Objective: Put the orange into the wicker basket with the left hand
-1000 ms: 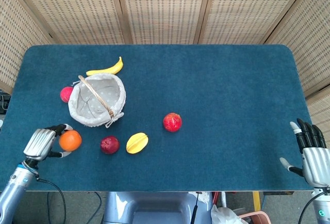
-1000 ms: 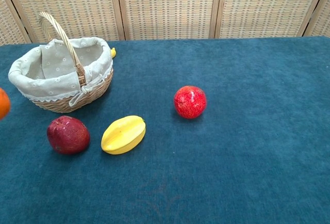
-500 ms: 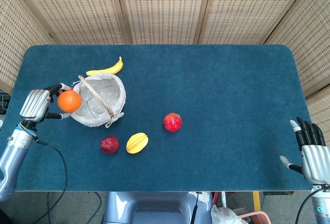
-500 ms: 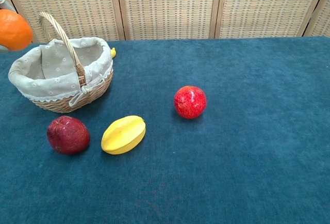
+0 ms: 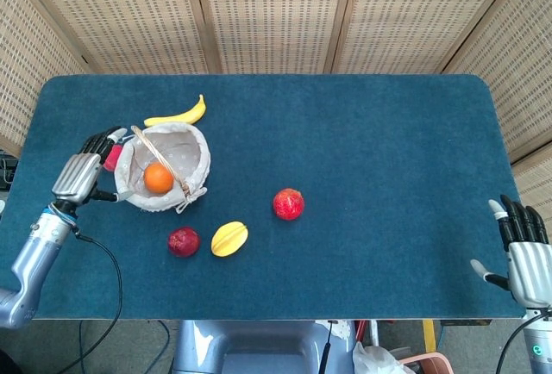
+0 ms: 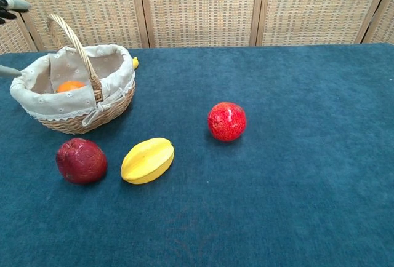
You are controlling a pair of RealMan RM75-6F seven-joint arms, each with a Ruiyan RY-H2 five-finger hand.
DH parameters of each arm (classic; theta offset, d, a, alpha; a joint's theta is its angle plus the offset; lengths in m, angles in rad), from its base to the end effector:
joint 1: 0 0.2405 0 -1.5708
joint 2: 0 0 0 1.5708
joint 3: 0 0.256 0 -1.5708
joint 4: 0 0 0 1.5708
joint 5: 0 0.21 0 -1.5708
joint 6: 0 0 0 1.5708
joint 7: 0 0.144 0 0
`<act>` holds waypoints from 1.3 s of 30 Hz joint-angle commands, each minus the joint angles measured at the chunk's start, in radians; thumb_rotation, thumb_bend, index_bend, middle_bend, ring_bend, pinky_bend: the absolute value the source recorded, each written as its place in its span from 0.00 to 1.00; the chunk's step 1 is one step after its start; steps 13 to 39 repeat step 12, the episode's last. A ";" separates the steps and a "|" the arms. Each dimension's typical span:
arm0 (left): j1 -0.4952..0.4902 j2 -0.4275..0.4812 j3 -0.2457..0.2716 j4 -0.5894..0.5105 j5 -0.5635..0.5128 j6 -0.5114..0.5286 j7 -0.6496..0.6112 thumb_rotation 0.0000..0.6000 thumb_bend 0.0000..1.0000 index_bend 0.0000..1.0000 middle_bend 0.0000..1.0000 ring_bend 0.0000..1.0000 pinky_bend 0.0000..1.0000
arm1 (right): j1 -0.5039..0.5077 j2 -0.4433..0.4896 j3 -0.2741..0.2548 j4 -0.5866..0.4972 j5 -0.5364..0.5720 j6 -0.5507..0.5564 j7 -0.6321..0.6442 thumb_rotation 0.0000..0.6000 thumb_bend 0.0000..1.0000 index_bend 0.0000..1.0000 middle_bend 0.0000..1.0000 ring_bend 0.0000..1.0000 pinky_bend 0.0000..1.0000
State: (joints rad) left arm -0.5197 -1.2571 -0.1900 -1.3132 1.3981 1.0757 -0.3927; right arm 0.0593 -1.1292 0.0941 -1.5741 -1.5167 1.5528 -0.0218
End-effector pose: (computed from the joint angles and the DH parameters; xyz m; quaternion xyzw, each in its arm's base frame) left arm -0.2647 0.3501 0.1240 -0.6145 -0.4471 -0.4693 0.4497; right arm -0.3123 -0.1819 0.1738 0.5795 -0.3441 0.4040 0.6185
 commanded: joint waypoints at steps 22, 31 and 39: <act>0.326 0.195 0.124 -0.336 -0.035 0.353 0.289 1.00 0.00 0.00 0.00 0.00 0.00 | -0.007 0.010 -0.013 -0.018 -0.034 0.020 0.004 1.00 0.00 0.00 0.00 0.00 0.00; 0.326 0.195 0.124 -0.336 -0.035 0.353 0.289 1.00 0.00 0.00 0.00 0.00 0.00 | -0.007 0.010 -0.013 -0.018 -0.034 0.020 0.004 1.00 0.00 0.00 0.00 0.00 0.00; 0.326 0.195 0.124 -0.336 -0.035 0.353 0.289 1.00 0.00 0.00 0.00 0.00 0.00 | -0.007 0.010 -0.013 -0.018 -0.034 0.020 0.004 1.00 0.00 0.00 0.00 0.00 0.00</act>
